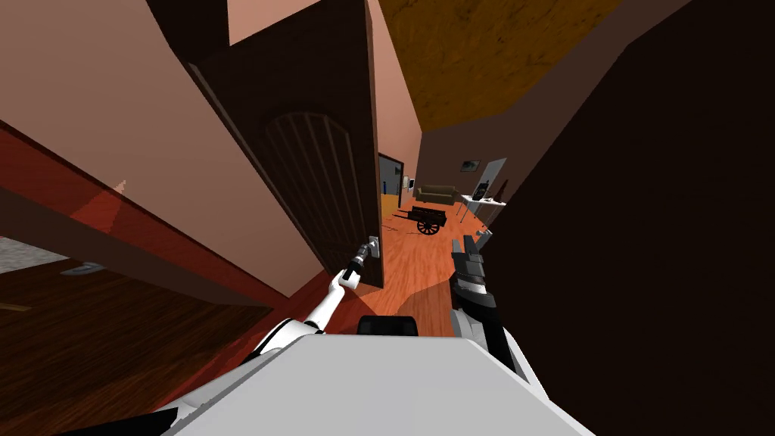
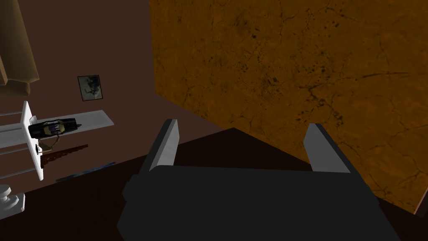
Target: Push the door open
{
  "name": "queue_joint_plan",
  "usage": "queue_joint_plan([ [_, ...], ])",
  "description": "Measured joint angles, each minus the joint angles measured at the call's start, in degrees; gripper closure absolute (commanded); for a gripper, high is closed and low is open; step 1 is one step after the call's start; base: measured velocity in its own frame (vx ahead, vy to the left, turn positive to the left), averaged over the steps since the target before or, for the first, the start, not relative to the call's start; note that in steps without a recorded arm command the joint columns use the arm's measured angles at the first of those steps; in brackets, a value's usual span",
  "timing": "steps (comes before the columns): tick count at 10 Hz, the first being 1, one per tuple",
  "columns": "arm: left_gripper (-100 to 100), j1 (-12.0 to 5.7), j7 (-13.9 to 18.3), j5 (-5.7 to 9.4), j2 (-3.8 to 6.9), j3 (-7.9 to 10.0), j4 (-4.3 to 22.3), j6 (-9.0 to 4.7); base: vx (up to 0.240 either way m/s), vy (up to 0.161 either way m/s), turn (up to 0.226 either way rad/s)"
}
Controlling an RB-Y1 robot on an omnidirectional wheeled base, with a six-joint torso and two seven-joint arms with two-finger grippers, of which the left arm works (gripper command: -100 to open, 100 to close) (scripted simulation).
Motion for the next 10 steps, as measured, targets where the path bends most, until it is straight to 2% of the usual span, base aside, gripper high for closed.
queue_joint_plan([
  [3,-100,-0.65,0.5,0.18,-0.45,-0.33,0.1,0.9,-0.205,0.029,0.013],
  [7,-100,-1.23,1.6,0.46,-1.02,-1.01,-0.8,2.98,-0.205,-0.01,0.012],
  [8,-100,-1.41,1.8,0.51,-1.17,-1.12,-1.0,3.47,-0.088,-0.012,0.001],
  [10,-100,-1.36,1.8,0.54,-1.18,-1.02,-1.0,3.5,0.144,-0.03,-0.027],
])
